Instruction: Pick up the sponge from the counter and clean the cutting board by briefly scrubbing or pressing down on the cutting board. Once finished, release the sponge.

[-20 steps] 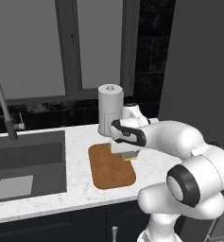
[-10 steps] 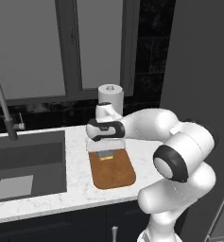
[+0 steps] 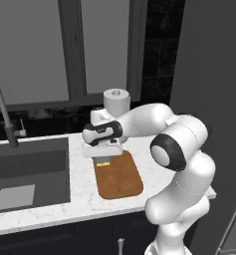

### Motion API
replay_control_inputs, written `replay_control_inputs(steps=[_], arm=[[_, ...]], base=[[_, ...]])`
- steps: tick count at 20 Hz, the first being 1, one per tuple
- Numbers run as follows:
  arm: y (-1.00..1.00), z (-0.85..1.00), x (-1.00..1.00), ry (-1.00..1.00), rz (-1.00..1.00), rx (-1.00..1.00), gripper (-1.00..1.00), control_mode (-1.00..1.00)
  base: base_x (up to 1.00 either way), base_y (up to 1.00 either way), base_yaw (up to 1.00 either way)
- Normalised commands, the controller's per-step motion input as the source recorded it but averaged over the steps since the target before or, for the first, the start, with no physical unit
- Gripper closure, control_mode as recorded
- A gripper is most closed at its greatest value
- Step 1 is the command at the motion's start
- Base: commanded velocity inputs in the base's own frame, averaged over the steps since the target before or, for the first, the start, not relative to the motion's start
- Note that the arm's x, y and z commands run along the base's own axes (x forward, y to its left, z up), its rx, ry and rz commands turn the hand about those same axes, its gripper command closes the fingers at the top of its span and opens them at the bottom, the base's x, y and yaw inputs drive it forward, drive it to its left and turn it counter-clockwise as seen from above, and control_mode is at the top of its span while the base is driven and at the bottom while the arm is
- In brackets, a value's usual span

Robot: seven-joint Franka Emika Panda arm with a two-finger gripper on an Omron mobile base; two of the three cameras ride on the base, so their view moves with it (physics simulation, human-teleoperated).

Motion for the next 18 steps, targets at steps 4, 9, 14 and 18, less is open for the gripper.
replay_control_inputs(steps=[4, 9, 14, 18], arm=[[0.0, -0.29, 0.18, 0.0, -0.01, 0.0, 1.0, -1.0], [0.0, -0.29, 0.09, 0.03, 0.0, 0.0, 1.0, -1.0], [-0.04, -0.19, 0.05, 0.01, 0.0, 0.0, 1.0, -1.0], [-0.09, -0.17, 0.1, 0.01, 0.0, 0.0, 1.0, -1.0]], base=[[0.0, 0.0, 0.0], [0.0, 0.0, 0.0], [0.0, 0.0, 0.0], [0.0, 0.0, 0.0]])
